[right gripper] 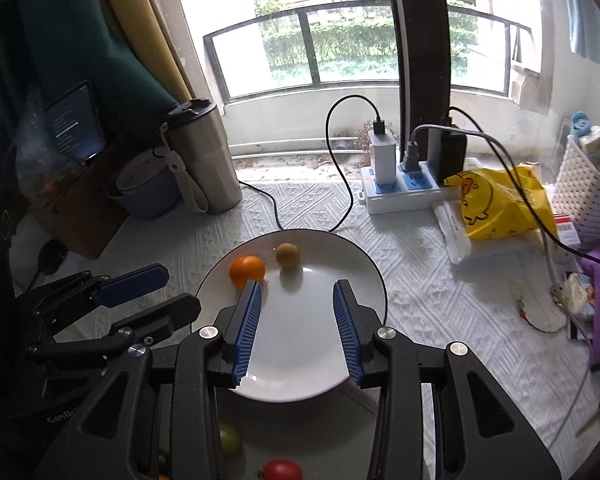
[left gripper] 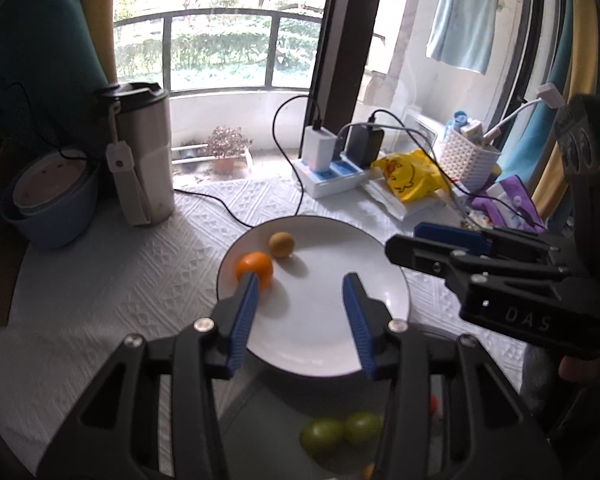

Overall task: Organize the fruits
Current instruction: 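Lower both fruits onto the plate and open both tools, then grasp a red tomato with the right tool while the left tool grasps an orange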

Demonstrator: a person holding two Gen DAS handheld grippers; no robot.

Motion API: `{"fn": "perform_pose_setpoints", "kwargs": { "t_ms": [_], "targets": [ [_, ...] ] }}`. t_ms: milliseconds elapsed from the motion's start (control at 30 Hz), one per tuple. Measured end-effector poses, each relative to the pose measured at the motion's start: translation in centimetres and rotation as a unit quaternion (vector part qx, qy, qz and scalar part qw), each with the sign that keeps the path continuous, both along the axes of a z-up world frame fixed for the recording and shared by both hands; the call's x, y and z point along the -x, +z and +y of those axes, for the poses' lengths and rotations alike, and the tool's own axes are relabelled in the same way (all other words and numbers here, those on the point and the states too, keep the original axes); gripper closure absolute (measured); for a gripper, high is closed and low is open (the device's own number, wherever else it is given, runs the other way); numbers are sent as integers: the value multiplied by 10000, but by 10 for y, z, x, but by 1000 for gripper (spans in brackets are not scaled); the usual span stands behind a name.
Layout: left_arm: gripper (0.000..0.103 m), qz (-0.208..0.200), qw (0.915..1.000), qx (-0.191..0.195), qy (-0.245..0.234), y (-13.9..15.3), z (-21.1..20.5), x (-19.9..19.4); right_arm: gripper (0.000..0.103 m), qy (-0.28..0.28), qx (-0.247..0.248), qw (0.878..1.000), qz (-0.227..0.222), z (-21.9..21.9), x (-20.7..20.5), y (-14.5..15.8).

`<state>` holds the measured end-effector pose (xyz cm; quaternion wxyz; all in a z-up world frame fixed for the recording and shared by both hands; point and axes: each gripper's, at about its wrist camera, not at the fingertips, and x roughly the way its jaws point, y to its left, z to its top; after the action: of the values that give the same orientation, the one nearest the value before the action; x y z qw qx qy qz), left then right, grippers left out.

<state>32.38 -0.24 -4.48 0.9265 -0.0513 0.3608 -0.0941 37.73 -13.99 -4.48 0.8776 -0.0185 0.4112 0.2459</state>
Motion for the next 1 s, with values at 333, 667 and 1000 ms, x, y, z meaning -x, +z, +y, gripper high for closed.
{"fn": "perform_pose_setpoints", "kwargs": {
  "t_ms": [333,667,1000],
  "targets": [
    [57,-164,9996,219,87,10,-6,41,64,15,-27,9997,-234,-21,43,15],
    [57,-80,9988,423,215,-3,-16,89,63,7,-44,9998,-190,-43,83,8],
    [56,-16,9972,494,553,-22,-20,132,63,215,-21,9997,-75,-54,116,-13]
  ]
}}
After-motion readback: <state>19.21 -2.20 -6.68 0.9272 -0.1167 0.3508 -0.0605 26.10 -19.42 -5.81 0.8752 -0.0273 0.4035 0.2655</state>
